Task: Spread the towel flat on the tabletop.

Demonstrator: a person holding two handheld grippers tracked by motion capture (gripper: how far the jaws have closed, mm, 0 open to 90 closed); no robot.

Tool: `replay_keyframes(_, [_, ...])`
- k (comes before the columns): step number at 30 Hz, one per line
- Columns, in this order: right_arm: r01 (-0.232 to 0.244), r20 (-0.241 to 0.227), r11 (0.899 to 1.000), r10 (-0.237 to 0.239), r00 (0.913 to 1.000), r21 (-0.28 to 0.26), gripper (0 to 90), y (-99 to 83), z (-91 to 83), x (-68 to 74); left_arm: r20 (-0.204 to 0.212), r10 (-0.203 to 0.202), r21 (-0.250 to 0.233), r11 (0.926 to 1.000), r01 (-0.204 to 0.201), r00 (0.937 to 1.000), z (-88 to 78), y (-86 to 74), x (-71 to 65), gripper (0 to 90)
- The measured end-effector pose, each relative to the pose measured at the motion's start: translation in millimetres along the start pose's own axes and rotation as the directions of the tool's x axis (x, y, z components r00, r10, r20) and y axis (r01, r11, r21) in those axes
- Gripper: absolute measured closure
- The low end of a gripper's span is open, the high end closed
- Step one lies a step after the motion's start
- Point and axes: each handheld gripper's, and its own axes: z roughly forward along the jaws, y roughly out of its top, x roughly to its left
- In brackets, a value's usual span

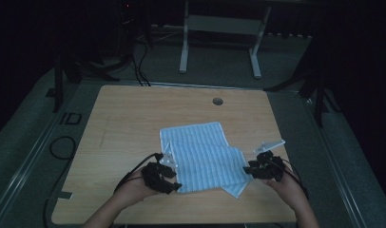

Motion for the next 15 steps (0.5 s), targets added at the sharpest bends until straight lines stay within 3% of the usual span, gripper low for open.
replay_keyframes(2, [0.027,-0.007,0.999,-0.026,0.9996,0.026,54.2,-18.4,1.1,13.2,-0.009,0.017,0.019,0.9997,-0.017,0.9998,9.4,-2.3,-7.6,51.1])
replay_keyframes(6, [0.032,0.019,0.998,-0.033,0.9993,0.048,49.7,-27.1,6.0,13.2,-0.011,0.027,0.049,0.9985,-0.027,0.9996,28.6,-5.4,-9.6,51.1])
replay_keyframes(8, [-0.028,0.029,0.997,0.026,0.9992,0.072,47.0,-32.3,13.6,4.8,-0.021,0.025,0.058,0.9980,-0.024,0.9995,37.5,-5.1,-7.6,51.0])
replay_keyframes(12, [-0.002,0.020,0.996,0.000,0.9998,0.093,49.8,-33.0,20.2,6.0,-0.037,0.041,0.081,0.9960,-0.038,0.9984,44.2,-4.1,-3.6,51.9])
replay_keyframes(13, [0.014,0.009,0.995,-0.015,0.9998,0.102,69.1,-32.4,22.7,7.9,-0.079,0.067,0.093,0.9939,-0.060,0.9947,48.4,-3.9,-2.4,61.4])
replay_keyframes(15, [0.011,0.009,0.995,-0.011,0.9999,0.096,78.0,-31.5,22.0,7.2,-0.063,0.045,0.088,0.9953,-0.039,0.9970,45.5,-2.1,-2.2,82.1])
